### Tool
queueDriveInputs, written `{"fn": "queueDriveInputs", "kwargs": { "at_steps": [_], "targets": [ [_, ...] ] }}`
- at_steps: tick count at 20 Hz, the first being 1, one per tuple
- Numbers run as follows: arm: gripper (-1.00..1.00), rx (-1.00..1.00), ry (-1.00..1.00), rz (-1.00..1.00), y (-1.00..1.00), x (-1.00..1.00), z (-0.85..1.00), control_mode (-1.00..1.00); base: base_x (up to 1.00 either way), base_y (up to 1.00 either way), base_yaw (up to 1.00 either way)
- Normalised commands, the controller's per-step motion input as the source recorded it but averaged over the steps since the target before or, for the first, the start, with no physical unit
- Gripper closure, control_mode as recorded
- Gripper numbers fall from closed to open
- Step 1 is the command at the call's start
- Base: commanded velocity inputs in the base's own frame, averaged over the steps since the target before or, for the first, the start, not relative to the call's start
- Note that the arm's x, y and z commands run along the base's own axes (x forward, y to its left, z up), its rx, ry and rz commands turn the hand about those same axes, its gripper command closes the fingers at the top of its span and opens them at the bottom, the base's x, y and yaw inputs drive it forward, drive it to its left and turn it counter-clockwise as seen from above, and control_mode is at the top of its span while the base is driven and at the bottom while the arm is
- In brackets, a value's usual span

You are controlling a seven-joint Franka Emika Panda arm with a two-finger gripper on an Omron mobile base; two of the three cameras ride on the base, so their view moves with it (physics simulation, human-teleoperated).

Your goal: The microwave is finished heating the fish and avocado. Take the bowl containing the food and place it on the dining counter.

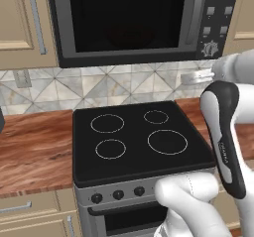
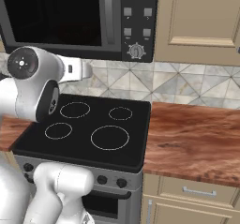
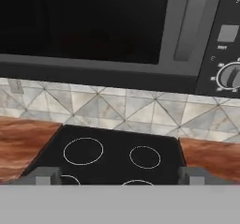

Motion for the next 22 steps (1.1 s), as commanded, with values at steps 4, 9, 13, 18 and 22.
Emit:
{"fn": "queueDriveInputs", "kwargs": {
  "at_steps": [4,9,13,18,22],
  "targets": [
    [-1.00,0.00,-0.56,0.00,-0.44,-0.04,0.78,-1.00,0.00,0.00,0.00],
    [-1.00,0.00,-0.48,0.01,-0.41,-0.06,0.46,-1.00,0.00,0.00,0.00],
    [-1.00,0.04,-0.14,0.00,-0.07,0.00,0.01,-1.00,0.00,0.00,0.00],
    [-1.00,0.05,-0.18,-0.01,-0.07,0.27,0.28,-1.00,0.00,0.00,0.00],
    [-1.00,0.04,-0.01,0.00,-0.03,0.57,0.28,-1.00,0.00,0.00,0.00]
  ]
}}
